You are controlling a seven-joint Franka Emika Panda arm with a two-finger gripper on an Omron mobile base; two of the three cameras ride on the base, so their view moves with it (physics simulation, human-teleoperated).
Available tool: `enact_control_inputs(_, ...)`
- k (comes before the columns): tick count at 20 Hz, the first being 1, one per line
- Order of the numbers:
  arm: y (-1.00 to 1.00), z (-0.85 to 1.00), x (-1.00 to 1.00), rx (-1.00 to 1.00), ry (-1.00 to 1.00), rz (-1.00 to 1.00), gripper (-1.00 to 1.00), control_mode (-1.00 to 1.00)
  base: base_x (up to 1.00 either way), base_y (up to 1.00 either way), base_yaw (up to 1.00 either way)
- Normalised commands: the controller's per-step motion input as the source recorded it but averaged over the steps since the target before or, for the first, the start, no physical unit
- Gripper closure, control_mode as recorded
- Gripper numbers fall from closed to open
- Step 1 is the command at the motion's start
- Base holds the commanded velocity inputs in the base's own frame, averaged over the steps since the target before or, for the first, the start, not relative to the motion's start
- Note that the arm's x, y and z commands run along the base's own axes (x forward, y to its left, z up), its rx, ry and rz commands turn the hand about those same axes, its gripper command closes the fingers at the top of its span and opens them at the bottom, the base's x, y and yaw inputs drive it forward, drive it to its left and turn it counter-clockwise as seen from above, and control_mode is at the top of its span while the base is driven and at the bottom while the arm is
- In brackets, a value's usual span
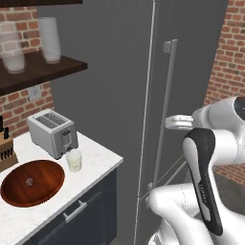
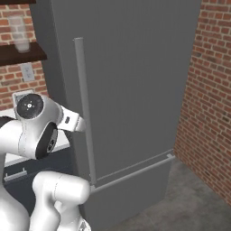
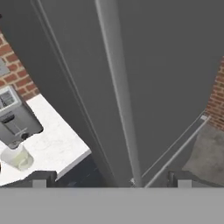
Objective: Grab a lemon wedge from the fridge and one ice cube from the ice bowl, and put them in the glass of lemonade.
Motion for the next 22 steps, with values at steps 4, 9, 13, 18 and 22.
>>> enact_control_inputs(4, -0.26, 1.00, 0.62, 0.03, 0.16, 0.07, -1.00, -1.00, 0.00, 0.00, 0.00)
enact_control_inputs(9, -0.27, 0.61, 0.61, 0.02, 0.31, 0.27, -1.00, -1.00, 0.00, 0.00, 0.00)
enact_control_inputs(13, -0.21, -0.24, 0.58, 0.05, 0.02, 0.30, -1.00, -1.00, 0.00, 0.00, 0.00)
enact_control_inputs(18, -0.18, -0.43, 0.65, 0.12, -0.15, 0.29, -1.00, -1.00, 0.00, 0.00, 0.00)
enact_control_inputs(22, 0.00, -0.45, 0.55, 0.11, -0.21, 0.26, -1.00, -1.00, 0.00, 0.00, 0.00)
